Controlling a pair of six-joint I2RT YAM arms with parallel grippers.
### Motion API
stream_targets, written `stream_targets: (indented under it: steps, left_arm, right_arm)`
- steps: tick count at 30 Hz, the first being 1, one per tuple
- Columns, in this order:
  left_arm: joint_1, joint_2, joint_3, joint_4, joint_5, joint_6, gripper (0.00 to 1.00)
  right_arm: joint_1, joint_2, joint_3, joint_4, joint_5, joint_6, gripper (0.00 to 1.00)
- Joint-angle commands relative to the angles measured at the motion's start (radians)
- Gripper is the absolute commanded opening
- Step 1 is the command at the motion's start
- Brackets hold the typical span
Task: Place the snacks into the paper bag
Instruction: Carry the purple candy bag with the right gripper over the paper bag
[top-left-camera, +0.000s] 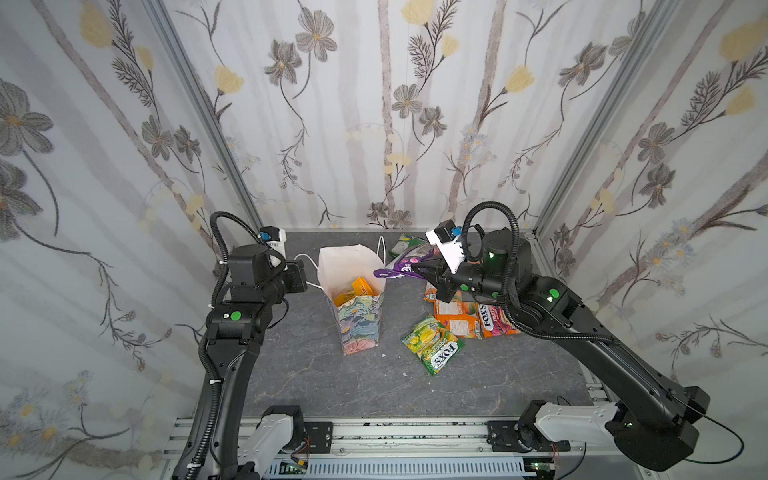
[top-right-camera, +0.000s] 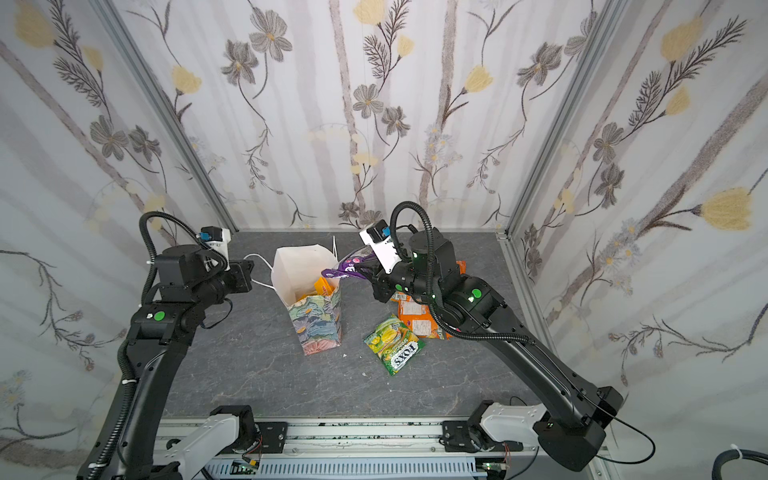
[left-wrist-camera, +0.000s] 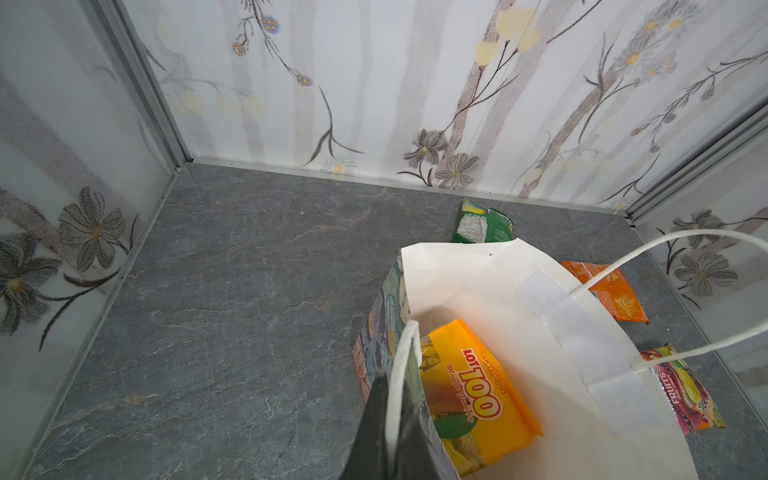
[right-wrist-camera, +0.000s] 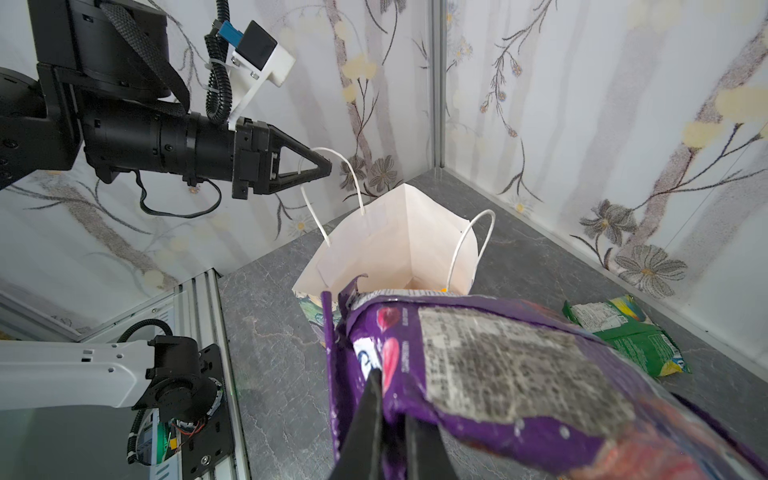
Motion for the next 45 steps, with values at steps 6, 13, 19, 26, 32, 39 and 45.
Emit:
stream_targets:
  steps: [6, 13, 19, 26, 32, 39, 45]
  left_arm:
    - [0.000, 0.000, 0.002, 0.018, 0.005, 0.010, 0.00]
    - [0.000, -0.006, -0.002, 0.023, 0.004, 0.012, 0.00]
    - [0.000, -0.012, -0.004, 0.019, -0.009, 0.014, 0.00]
    - [-0.001, -0.011, -0.005, 0.019, -0.003, 0.013, 0.00]
    - [0.000, -0.014, -0.010, 0.020, -0.004, 0.012, 0.00]
    - [0.000, -0.025, -0.014, 0.021, -0.024, 0.017, 0.00]
    - [0.000, -0.023, -0.016, 0.019, -0.027, 0.018, 0.00]
  right_arm:
    - [0.015, 0.067, 0.153, 0.025, 0.010, -0.091, 0.00]
    - [0.054, 0.212, 0.364, -0.056, -0.023, -0.160, 0.00]
    - [0.068, 0.315, 0.499, -0.077, -0.062, -0.199, 0.00]
    - [0.068, 0.432, 0.629, -0.110, -0.097, -0.248, 0.00]
    - [0.067, 0.521, 0.715, -0.156, -0.117, -0.280, 0.00]
    - [0.068, 0.600, 0.793, -0.231, -0.120, -0.310, 0.00]
    - [0.067, 0.659, 0.842, -0.319, -0.105, -0.353, 0.00]
